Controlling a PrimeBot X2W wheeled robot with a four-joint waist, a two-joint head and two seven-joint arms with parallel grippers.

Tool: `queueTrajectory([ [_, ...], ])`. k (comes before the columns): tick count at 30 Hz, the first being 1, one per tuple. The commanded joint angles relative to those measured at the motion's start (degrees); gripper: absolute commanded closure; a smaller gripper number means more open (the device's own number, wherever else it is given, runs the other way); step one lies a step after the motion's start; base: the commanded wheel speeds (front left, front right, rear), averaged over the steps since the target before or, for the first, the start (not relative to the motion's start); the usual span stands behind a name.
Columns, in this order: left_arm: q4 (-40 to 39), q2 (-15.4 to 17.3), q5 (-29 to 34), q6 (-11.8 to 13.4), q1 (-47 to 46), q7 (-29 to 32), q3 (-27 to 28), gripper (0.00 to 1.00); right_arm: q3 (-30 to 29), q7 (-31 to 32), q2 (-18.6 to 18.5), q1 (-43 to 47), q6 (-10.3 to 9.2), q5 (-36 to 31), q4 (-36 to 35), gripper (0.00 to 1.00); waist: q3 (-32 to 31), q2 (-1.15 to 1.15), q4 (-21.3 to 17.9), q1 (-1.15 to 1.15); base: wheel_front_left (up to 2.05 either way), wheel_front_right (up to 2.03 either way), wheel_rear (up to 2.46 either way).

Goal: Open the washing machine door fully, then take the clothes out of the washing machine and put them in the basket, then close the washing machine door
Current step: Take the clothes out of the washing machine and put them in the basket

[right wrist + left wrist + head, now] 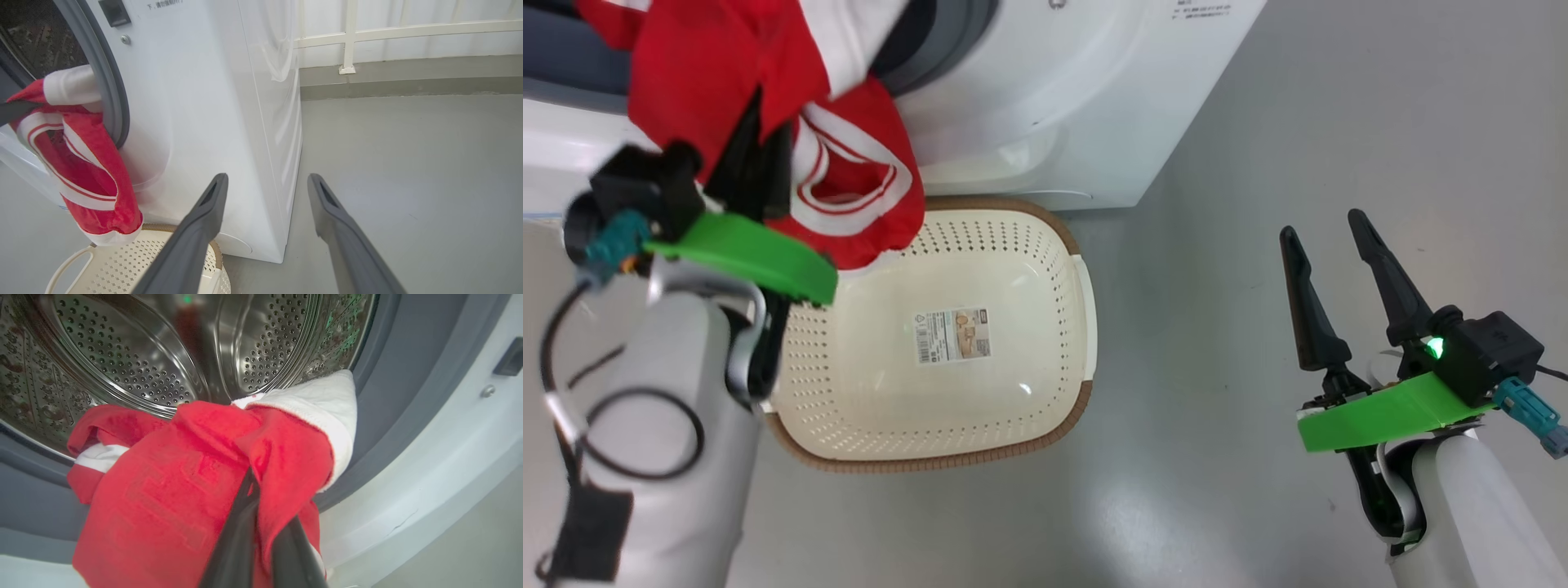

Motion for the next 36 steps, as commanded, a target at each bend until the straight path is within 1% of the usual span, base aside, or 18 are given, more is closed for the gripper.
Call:
queueTrajectory([
  [1, -2.47, 1.88, 0.28, 0.41, 1.8, -0.5, 1.84, 1.0, 1.21, -0.36, 0.19, 1.43, 0.36, -0.42, -1.13, 0.0, -0.61, 0.0, 0.28, 0.0, 0.0, 0.0, 0.0],
  [5, -6.51, 1.36, 0.36, 0.71, 6.88, -0.5, 2.51, 1.0, 1.29, -0.36, 0.19, 2.09, 0.36, -0.44, -0.98, 0.0, -1.63, 0.0, 0.38, 0.0, 0.0, 0.0, 0.0],
  [10, -9.55, 0.84, 0.03, 0.99, 13.16, -0.51, 2.84, 1.0, 1.38, -0.36, 0.19, 2.58, 0.36, -0.49, -0.97, 0.0, -2.33, 0.0, 0.38, 0.0, 0.0, 0.0, 0.0],
  [18, -10.24, -0.16, -1.86, 1.09, 20.59, -0.27, 2.59, 1.0, 1.23, -0.36, 0.19, 2.78, 0.36, -0.82, -1.13, 0.0, -1.99, 0.0, 0.71, 0.0, 0.0, 0.0, 0.0],
  [26, -5.76, -1.79, -2.96, 0.49, 22.7, 0.11, 0.26, 1.0, 1.51, -0.36, 0.19, 1.95, 0.36, -0.89, -1.28, 0.0, -0.53, 0.0, 0.61, 0.0, 0.0, 0.0, 0.0],
  [36, 5.44, -2.82, -4.24, -0.58, 20.04, -0.01, -2.37, 1.0, 1.49, -0.36, 0.19, 0.97, 0.36, -0.79, -1.54, 0.0, 1.62, 0.0, -0.43, 0.0, 0.0, 0.0, 0.0],
])
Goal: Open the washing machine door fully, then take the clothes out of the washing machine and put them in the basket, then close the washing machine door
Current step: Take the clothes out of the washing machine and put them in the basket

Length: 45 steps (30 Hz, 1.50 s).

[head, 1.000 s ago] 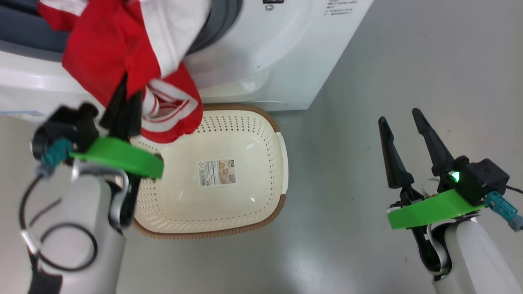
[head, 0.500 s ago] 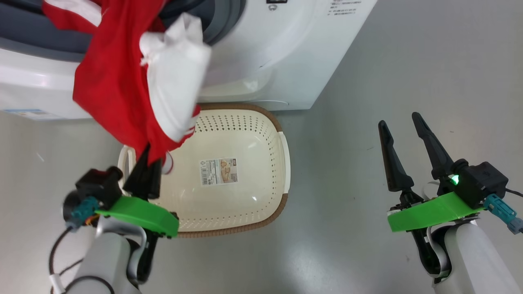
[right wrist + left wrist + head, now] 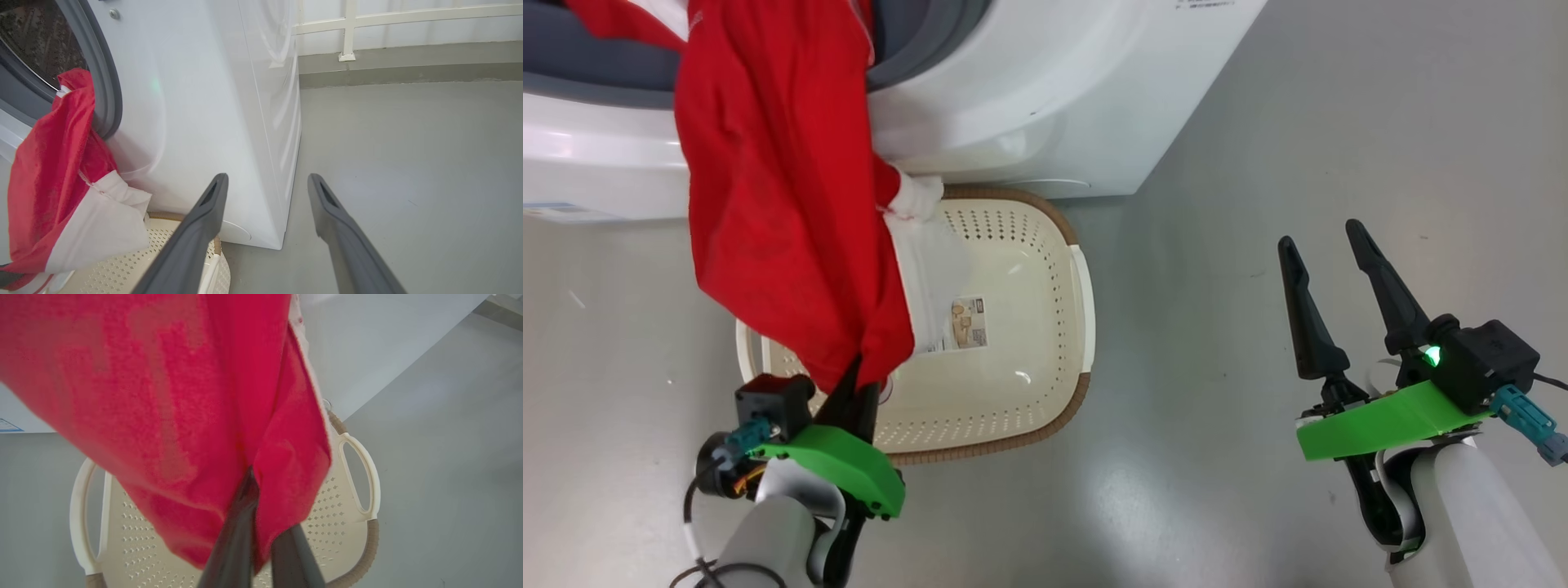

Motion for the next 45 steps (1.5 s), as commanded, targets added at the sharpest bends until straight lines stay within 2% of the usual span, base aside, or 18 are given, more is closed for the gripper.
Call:
queueTrajectory([
  [1, 0.98, 0.86, -0.54, -0.53, -0.59, -0.32, 0.89, 1.0, 1.42, -0.36, 0.19, -0.19, 0.36, -0.65, -1.48, 0.0, 0.46, 0.0, -0.31, 0.0, 0.0, 0.0, 0.0],
  [14, 17.14, -0.25, -3.35, -1.28, -8.95, -0.58, -5.05, 1.0, 1.78, -0.36, 0.19, -1.71, 0.36, -0.3, -1.89, 0.0, 3.23, 0.0, -1.24, 0.0, 0.0, 0.0, 0.0],
  [19, 18.65, 0.53, -4.55, -1.29, -12.31, -0.75, -6.09, 1.0, 1.81, -0.36, 0.19, -2.25, 0.36, -0.24, -2.13, 0.0, 4.3, 0.0, -1.51, 0.0, 0.0, 0.0, 0.0],
  [25, 17.51, 1.91, -5.05, -1.3, -14.82, -0.78, -4.8, 1.0, 1.54, -0.36, 0.19, -3.03, 0.36, -0.33, -2.44, 0.0, 5.62, 0.0, -1.5, 0.0, 0.0, 0.0, 0.0],
  [26, 17.13, 2.07, -5.05, -1.3, -15.09, -0.78, -4.35, 0.91, 1.5, -0.36, 0.19, -3.11, 0.36, -0.35, -2.45, 0.0, 5.75, 0.0, -1.5, 0.0, 0.0, 0.0, 0.0],
  [28, 16.6, 2.26, -4.86, -1.3, -15.33, -0.79, -3.72, 0.85, 1.47, -0.36, 0.19, -3.21, 0.36, -0.37, -2.41, 0.0, 5.82, 0.0, -1.5, 0.0, 0.0, 0.0, 0.0],
  [32, 15.67, 2.53, -4.18, -1.3, -15.3, -0.79, -2.54, 0.56, 1.65, -0.36, 0.19, -3.23, 0.36, -0.31, -2.3, 0.0, 5.79, 0.0, -1.58, 0.0, 0.0, 0.0, 0.0],
  [34, 15.39, 2.48, -3.96, -1.3, -15.18, -0.79, -2.08, 0.49, 1.76, -0.36, 0.19, -3.18, 0.36, -0.27, -2.24, 0.0, 5.7, 0.0, -1.62, 0.0, 0.0, 0.0, 0.0],
  [35, 15.25, 2.46, -3.89, -1.3, -15.13, -0.79, -1.86, 0.27, 1.81, -0.36, 0.19, -3.14, 0.36, -0.24, -2.21, 0.0, 5.64, 0.0, -1.64, 0.0, 0.0, 0.0, 0.0],
  [36, 15.12, 2.47, -3.82, -1.3, -15.1, -0.79, -1.67, 0.11, 1.88, -0.36, 0.19, -3.13, 0.36, -0.21, -2.19, 0.0, 5.62, 0.0, -1.68, 0.0, 0.0, 0.0, 0.0],
  [38, 14.92, 2.44, -3.64, -1.3, -15.01, -0.79, -1.38, 0.01, 1.97, -0.36, 0.19, -3.07, 0.36, -0.2, -2.13, 0.0, 5.48, 0.0, -1.69, 0.0, 0.0, 0.0, 0.0],
  [45, 13.92, 2.04, -3.33, -1.3, -14.59, -0.79, -0.78, 0.0, 2.11, -0.36, 0.19, -2.82, 0.36, -0.23, -1.99, 0.0, 4.99, 0.0, -1.63, 0.0, 0.0, 0.0, 0.0],
])
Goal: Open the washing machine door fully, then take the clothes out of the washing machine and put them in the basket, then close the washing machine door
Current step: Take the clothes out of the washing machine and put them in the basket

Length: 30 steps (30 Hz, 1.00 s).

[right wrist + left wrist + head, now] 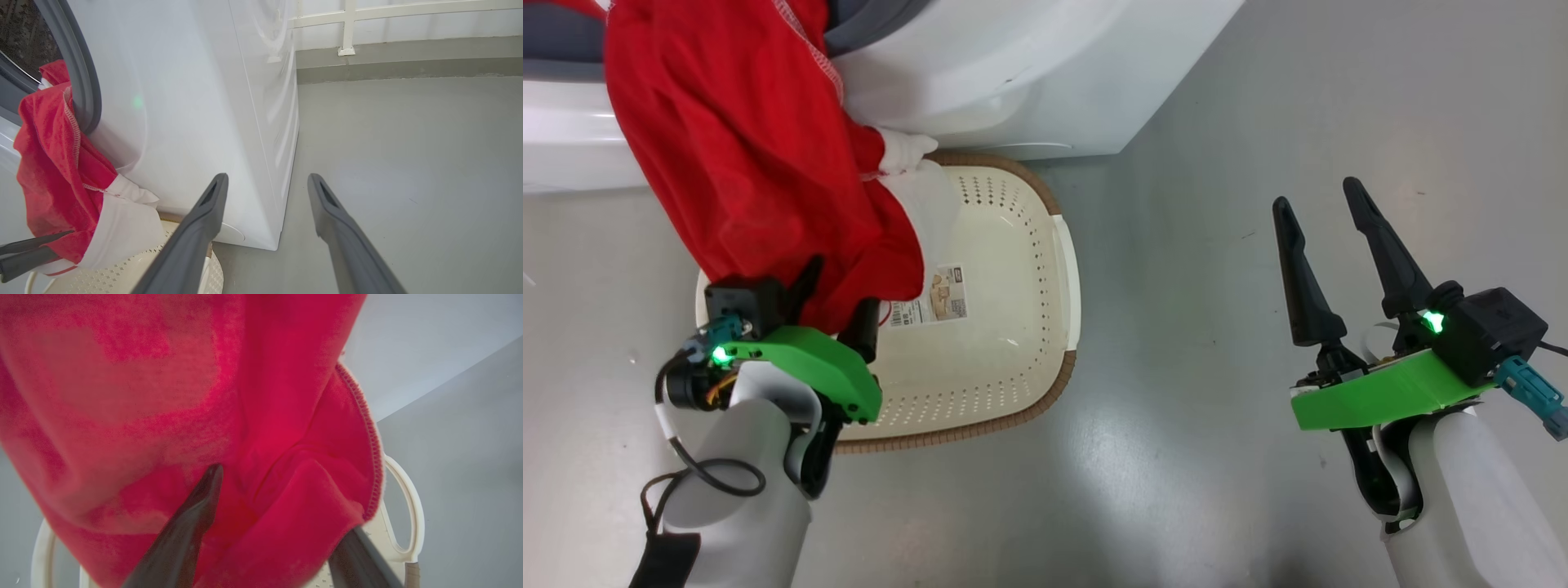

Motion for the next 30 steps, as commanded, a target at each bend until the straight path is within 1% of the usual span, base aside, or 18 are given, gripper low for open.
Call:
queueTrajectory([
  [1, -1.4, 1.61, 0.39, -0.33, 1.19, -0.71, 1.67, 0.0, 1.28, -0.36, 0.2, 0.86, 0.36, -0.28, -1.09, 0.0, -0.18, 0.0, 0.05, 0.0, 0.0, 0.0, 0.0],
  [8, -3.72, 1.62, 0.16, -0.33, 2.24, -0.71, 2.31, 0.0, 1.33, -0.36, 0.2, 1.31, 0.36, -0.46, -0.81, 0.0, -1.14, 0.0, 0.29, 0.0, 0.0, 0.0, 0.0],
  [20, -10.07, 2.47, 0.14, -0.33, 7.04, -0.71, 2.86, 0.0, 1.0, -0.36, 0.2, 2.38, 0.36, -0.78, -0.53, 0.0, -3.35, 0.0, 1.61, 0.0, 0.0, 0.0, 0.0],
  [26, -13.95, 2.84, 0.05, -0.33, 10.03, -0.71, 3.21, 0.0, 0.95, -0.36, 0.2, 2.67, 0.36, -0.85, -0.4, 0.0, -4.26, 0.0, 2.3, 0.0, 0.0, 0.0, 0.0],
  [30, -18.06, 2.97, 0.24, -0.33, 12.06, -0.71, 4.63, 0.0, 0.74, -0.36, 0.2, 3.02, 0.36, -1.01, -0.31, 0.0, -4.8, 0.0, 2.78, 0.0, 0.0, 0.0, 0.0],
])
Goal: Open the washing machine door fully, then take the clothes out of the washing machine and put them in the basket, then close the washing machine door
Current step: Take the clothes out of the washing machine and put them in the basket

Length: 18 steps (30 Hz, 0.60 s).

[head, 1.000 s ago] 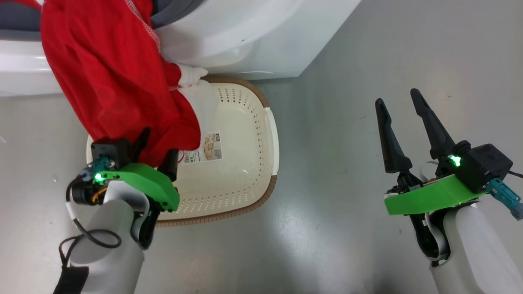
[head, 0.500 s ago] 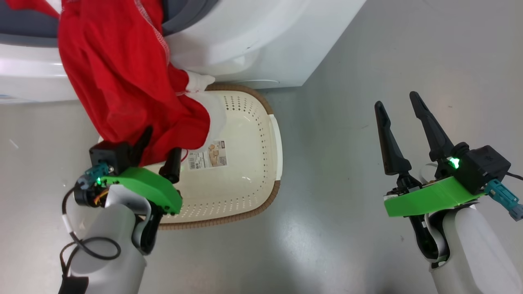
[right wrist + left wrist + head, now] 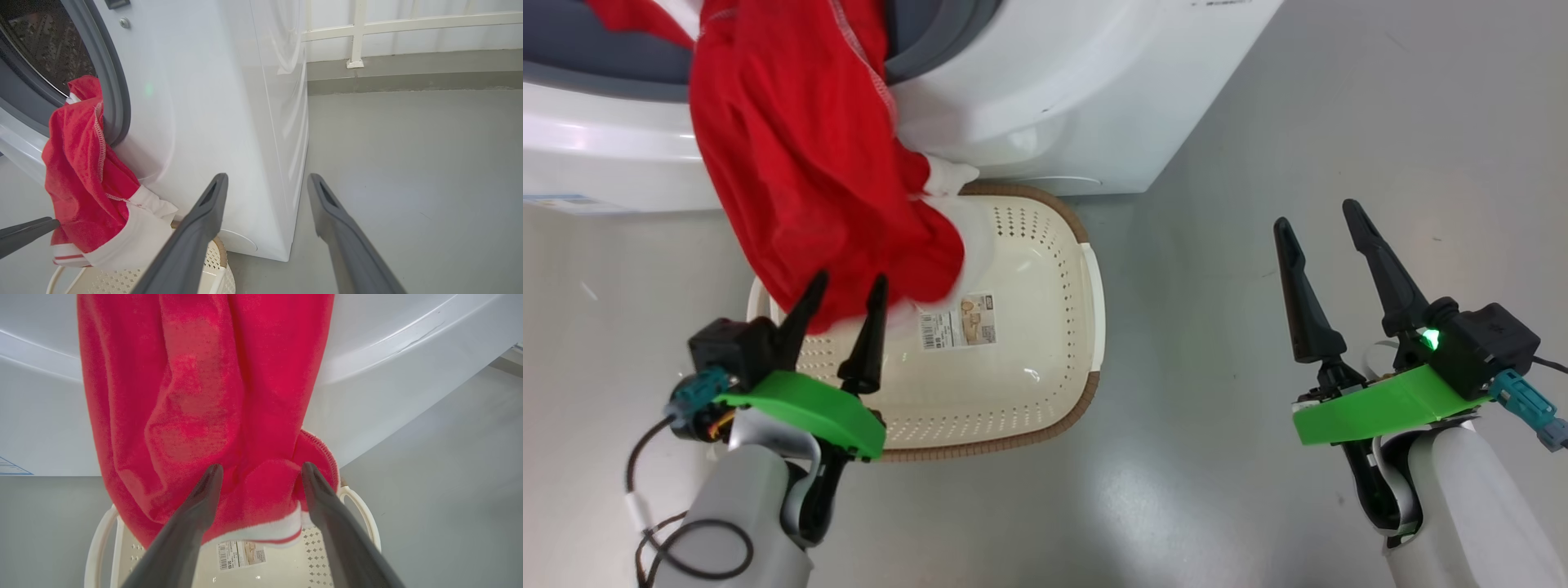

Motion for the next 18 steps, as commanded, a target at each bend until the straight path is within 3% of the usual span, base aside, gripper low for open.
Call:
queueTrajectory([
  [1, -2.51, 1.91, 0.4, -0.33, 2.04, -0.7, 2.26, 0.0, 0.93, -0.36, 0.22, 1.44, 0.36, -0.85, -1.24, 0.0, -0.26, 0.0, 0.27, 0.0, 0.0, 0.0, 0.0],
  [18, -17.91, 1.19, 6.36, -0.33, 10.41, -0.7, 11.38, 0.0, 0.32, -0.36, -0.17, 2.95, 0.36, -0.97, -1.29, 0.0, -2.03, 0.0, 1.57, 0.0, 0.0, 0.0, 0.0],
])
